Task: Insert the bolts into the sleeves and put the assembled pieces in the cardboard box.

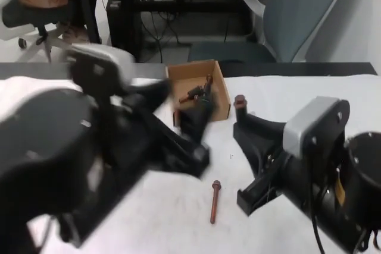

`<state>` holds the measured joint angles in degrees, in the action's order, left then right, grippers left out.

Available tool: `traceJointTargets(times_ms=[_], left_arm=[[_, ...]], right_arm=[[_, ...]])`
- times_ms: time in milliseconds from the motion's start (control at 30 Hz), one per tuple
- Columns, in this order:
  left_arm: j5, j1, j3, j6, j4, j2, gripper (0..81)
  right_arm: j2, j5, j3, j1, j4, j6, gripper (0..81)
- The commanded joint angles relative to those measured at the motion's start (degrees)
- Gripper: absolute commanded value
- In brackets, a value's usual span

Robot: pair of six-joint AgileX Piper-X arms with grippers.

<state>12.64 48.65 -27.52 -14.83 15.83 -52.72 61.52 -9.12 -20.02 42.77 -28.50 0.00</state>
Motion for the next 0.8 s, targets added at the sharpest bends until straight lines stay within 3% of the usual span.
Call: traceJointTargets(times_ms=[0, 267, 400, 467, 767], left_arm=[[6.76, -3.49, -0.15, -3.64, -10.63, 2.36, 70.0], [4.97, -18.21, -1.10, -17.39, -28.27, -6.66, 70.0], [-2.26, -23.87, -2.26, -26.25, -33.46, -14.03, 66.9], [-5.30, -25.34, -3.05, -26.80, -33.98, -17.94, 66.9], [-5.14, -25.55, -9.05, -28.88, -31.40, -30.71, 66.9]], right_arm=[[-0.25, 0.71, -3.72, -2.52, 4.77, -0.41, 0.4], [7.72, 4.34, -18.43, -8.19, 20.01, -7.32, 0.4], [17.03, 8.01, -28.47, -10.60, 26.98, -8.65, 0.4], [21.87, 8.15, -34.20, -11.72, 30.25, -9.97, 0.4], [45.15, 8.15, -60.50, -15.77, 43.89, -12.76, 0.4]])
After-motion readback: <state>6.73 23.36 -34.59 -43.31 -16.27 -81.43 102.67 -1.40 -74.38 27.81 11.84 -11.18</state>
